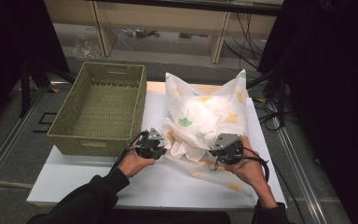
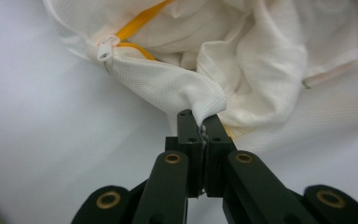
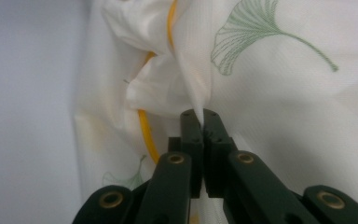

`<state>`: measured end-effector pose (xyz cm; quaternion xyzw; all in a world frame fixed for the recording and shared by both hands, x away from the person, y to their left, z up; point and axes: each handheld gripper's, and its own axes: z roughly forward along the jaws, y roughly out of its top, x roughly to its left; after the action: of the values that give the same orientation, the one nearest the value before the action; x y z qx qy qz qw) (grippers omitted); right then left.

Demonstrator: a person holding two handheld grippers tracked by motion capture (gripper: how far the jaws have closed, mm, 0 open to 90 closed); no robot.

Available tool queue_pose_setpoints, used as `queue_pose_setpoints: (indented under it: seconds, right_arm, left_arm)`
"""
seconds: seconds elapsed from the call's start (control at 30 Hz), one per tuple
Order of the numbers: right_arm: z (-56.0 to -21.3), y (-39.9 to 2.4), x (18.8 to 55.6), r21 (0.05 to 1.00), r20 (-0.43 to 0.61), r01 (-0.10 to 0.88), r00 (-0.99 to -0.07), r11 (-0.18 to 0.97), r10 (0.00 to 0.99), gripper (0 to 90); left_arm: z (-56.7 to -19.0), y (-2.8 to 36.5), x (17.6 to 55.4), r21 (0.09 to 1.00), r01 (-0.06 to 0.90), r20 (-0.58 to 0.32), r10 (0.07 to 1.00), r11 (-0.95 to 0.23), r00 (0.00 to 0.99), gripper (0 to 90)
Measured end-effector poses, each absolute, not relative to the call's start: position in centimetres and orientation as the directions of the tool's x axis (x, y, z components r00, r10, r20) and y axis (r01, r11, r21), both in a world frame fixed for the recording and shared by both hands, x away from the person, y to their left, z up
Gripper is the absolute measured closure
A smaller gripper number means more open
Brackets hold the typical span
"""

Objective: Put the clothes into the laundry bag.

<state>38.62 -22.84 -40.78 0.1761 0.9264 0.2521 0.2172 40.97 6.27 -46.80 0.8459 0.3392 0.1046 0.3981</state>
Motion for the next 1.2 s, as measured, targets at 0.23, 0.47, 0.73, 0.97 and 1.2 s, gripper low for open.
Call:
queue_pose_setpoints:
  seconds: [0.23, 0.47, 0.73, 0.97, 1.2]
  right_arm:
    - [-42.5, -22.2, 39.3, 0.523, -0.303, 0.229, -0.851, 0.821, 0.43, 89.9]
    - [-43.3, -21.9, 39.9, 0.515, -0.301, 0.239, -0.849, 0.823, 0.435, 89.8]
    - [-44.8, -21.9, 42.4, 0.497, -0.319, 0.294, -0.813, 0.816, 0.487, 89.9]
    - [-45.2, -22.4, 45.8, 0.513, -0.387, 0.333, -0.733, 0.791, 0.56, 90.0]
    - [-44.6, -23.0, 46.8, 0.531, -0.397, 0.351, -0.701, 0.771, 0.592, 90.0]
  left_arm:
    - [-47.6, 7.2, 38.7, 0.717, 0.518, -0.138, 0.634, -0.466, 0.761, 86.8]
    - [-48.5, 6.8, 39.5, 0.696, 0.52, -0.127, 0.628, -0.495, 0.768, 85.4]
    - [-47.9, 7.8, 38.0, 0.722, 0.469, -0.105, 0.59, -0.508, 0.801, 88.3]
    - [-48.2, 7.5, 36.6, 0.707, 0.454, -0.105, 0.554, -0.543, 0.826, 88.5]
    - [-48.3, 7.0, 35.4, 0.698, 0.43, -0.117, 0.501, -0.573, 0.857, 88.4]
